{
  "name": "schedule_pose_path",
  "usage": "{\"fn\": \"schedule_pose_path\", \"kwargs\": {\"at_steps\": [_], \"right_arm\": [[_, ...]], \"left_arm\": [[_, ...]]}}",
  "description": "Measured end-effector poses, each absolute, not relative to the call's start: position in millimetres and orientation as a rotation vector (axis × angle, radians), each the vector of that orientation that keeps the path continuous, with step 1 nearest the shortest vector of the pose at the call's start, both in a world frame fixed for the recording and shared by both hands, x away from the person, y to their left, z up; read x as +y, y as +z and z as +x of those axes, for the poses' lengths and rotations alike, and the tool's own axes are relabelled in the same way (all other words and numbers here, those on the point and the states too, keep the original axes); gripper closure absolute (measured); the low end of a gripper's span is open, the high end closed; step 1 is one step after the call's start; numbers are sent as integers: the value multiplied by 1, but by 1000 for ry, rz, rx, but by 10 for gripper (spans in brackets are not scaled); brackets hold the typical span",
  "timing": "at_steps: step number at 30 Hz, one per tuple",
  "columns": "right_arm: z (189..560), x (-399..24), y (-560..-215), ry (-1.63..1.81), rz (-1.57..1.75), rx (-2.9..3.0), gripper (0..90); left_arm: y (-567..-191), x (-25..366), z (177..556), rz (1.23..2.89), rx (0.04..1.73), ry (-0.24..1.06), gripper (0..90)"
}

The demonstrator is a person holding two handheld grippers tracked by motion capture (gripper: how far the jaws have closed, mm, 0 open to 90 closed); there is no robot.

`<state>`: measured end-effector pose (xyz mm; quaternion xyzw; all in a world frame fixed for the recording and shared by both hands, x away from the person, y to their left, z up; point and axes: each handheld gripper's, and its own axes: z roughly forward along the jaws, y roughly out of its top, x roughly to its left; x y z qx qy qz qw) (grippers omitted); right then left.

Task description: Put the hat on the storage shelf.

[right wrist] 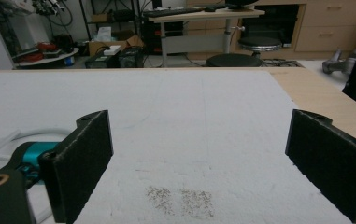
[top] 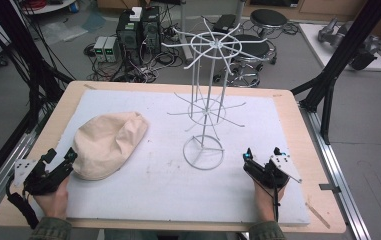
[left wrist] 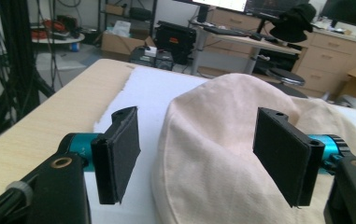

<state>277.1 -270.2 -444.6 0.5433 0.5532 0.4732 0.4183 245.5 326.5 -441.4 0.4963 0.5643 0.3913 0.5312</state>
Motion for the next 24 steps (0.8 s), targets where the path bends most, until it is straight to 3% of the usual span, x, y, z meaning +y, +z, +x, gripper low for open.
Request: {"fn": "schedule_pose_path", "kwargs": {"at_steps": [12, 24], "right_arm": [[278, -269, -445, 1192, 1351, 1391, 65], [279, -269, -444, 1189, 1352, 1397, 66]], "left_arm": [[-432, 323, 249, 1228, 1275, 919, 328], [-399, 324, 261, 1220, 1244, 857, 344]]}}
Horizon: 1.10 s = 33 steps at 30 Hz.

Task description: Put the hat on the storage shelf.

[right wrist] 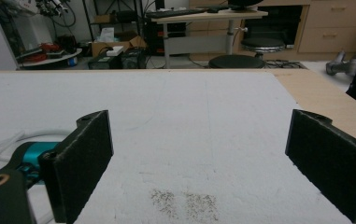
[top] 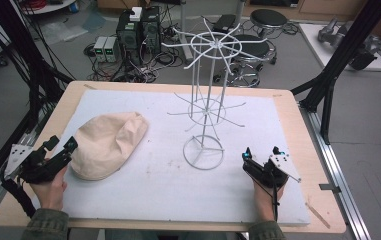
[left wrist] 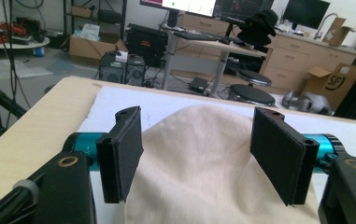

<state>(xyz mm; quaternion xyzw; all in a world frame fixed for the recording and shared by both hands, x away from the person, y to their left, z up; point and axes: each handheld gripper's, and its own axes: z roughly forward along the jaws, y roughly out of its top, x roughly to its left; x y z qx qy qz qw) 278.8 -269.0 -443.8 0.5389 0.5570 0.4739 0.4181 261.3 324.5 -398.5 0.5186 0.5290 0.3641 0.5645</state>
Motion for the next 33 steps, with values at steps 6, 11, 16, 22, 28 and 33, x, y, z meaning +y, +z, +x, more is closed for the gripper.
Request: {"fn": "schedule_pose_path", "kwargs": {"at_steps": [6, 11, 16, 22, 28, 33], "right_arm": [[279, -266, -442, 1177, 1340, 1408, 66], [279, -263, -442, 1168, 1314, 1426, 65], [279, -264, -441, 1171, 1319, 1419, 65], [278, -262, -439, 1157, 1295, 1424, 65], [277, -258, -438, 1155, 1264, 1437, 65], [277, -258, -438, 1148, 1264, 1446, 65]], "left_arm": [[-387, 320, 272, 1261, 1213, 816, 344], [-374, 310, 285, 1342, 1169, 777, 358], [-367, 303, 297, 1412, 1153, 742, 360], [-364, 293, 309, 1530, 1131, 700, 370], [-370, 289, 319, 1605, 1143, 648, 369], [-375, 287, 325, 1689, 1142, 587, 361]]}}
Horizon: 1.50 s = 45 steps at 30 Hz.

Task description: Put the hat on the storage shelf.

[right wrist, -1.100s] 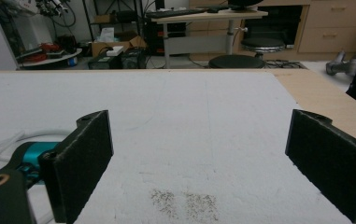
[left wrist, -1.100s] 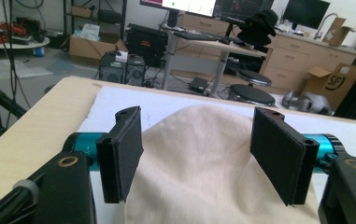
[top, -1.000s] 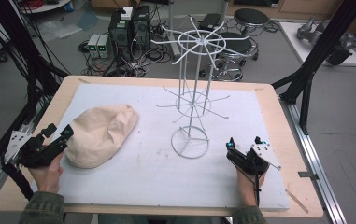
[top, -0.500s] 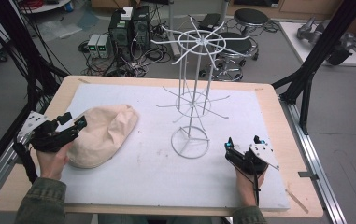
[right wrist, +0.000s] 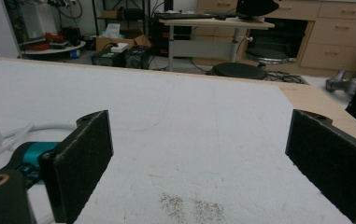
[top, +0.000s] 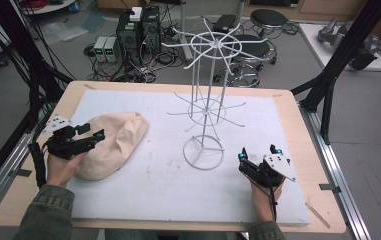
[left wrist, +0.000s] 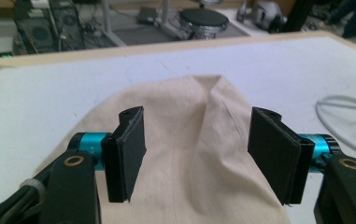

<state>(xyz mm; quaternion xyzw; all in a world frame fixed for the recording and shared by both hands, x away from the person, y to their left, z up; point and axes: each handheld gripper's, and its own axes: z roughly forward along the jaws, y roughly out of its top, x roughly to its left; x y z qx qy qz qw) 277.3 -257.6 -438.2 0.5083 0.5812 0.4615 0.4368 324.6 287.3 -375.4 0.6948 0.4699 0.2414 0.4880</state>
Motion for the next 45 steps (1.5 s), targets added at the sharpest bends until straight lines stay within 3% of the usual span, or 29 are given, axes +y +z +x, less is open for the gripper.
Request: {"fn": "schedule_pose_path", "kwargs": {"at_steps": [12, 15, 19, 23, 26, 45], "right_arm": [[277, -257, -438, 1152, 1257, 1445, 65], [277, -257, -438, 1156, 1259, 1447, 65], [277, -258, -438, 1155, 1260, 1451, 65], [277, -258, -438, 1157, 1258, 1452, 65], [277, -258, -438, 1156, 1254, 1453, 65], [279, -258, -439, 1157, 1263, 1468, 65]], "left_arm": [[-388, 274, 338, 1857, 1128, 389, 328], [-392, 272, 342, 1901, 1142, 278, 270], [-396, 266, 343, 1974, 1147, 261, 194], [-397, 265, 344, 1980, 1143, 252, 202], [-399, 265, 345, 1991, 1135, 231, 260], [-412, 256, 353, 2083, 1144, 47, 302]]}}
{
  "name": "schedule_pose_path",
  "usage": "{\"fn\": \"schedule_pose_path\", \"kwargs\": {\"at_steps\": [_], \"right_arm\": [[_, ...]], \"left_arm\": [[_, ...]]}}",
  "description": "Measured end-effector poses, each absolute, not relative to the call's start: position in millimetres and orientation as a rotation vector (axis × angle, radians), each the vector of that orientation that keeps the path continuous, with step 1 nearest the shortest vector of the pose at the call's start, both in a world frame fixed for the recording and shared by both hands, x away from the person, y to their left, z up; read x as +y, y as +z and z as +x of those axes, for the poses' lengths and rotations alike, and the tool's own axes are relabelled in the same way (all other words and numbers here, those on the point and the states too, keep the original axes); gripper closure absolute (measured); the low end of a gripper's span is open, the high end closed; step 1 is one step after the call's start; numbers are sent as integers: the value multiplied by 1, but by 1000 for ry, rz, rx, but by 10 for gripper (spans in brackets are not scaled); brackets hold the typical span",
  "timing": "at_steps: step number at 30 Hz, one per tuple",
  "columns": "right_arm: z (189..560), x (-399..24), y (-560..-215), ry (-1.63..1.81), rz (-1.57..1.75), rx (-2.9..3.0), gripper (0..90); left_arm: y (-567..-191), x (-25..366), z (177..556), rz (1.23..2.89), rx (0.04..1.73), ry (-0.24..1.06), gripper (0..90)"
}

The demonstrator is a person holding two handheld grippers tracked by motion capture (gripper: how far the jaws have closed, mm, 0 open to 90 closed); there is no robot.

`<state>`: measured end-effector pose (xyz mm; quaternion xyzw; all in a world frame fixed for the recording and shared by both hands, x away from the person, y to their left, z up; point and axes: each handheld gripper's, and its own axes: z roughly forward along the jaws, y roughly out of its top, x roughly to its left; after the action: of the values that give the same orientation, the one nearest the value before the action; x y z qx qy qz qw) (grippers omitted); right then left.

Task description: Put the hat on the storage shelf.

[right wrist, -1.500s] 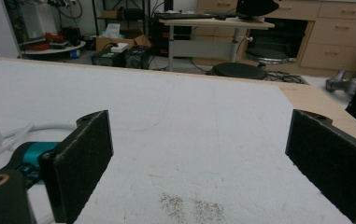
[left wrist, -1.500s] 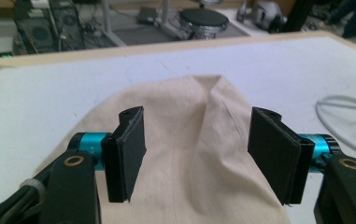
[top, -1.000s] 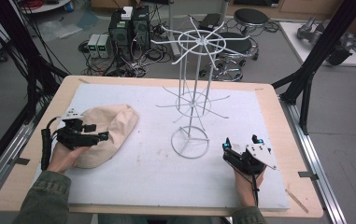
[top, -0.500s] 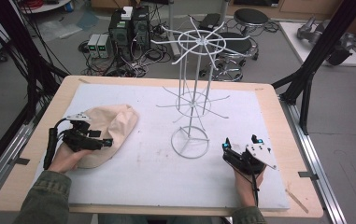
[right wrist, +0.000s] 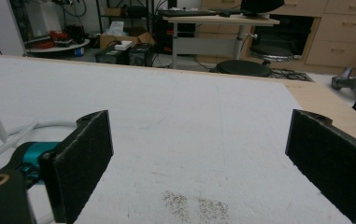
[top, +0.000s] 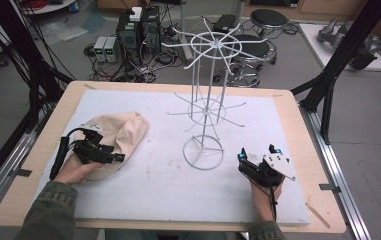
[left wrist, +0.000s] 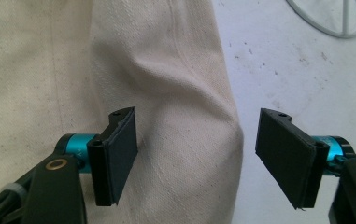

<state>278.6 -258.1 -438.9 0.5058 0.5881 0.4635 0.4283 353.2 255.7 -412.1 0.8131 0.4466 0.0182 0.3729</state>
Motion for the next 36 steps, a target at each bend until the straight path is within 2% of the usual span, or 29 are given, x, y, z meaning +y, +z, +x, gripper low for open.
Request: {"fn": "schedule_pose_path", "kwargs": {"at_steps": [4, 7, 9, 14, 16, 19, 25, 29, 36], "right_arm": [[278, -258, -439, 1157, 1259, 1462, 65], [279, -259, -439, 1161, 1263, 1464, 66], [279, -259, -439, 1163, 1266, 1457, 66], [279, -259, -439, 1160, 1260, 1460, 66], [279, -259, -439, 1159, 1259, 1460, 66], [278, -259, -439, 1159, 1261, 1462, 66], [279, -259, -439, 1153, 1261, 1466, 66], [279, -258, -439, 1152, 1266, 1466, 65], [279, -258, -439, 1152, 1262, 1469, 66]], "left_arm": [[-415, 256, 357, 2108, 1169, -13, 337], [-416, 255, 357, 2121, 1178, -9, 371], [-417, 249, 360, 2210, 1184, 24, 392], [-418, 235, 361, 2315, 1179, 106, 397], [-419, 237, 360, 2309, 1186, 113, 420], [-418, 240, 362, 2300, 1204, 122, 526], [-417, 245, 362, 2283, 1168, 88, 658], [-416, 251, 357, 2238, 1112, 90, 710], [-412, 257, 346, 2125, 1071, 195, 772]]}}
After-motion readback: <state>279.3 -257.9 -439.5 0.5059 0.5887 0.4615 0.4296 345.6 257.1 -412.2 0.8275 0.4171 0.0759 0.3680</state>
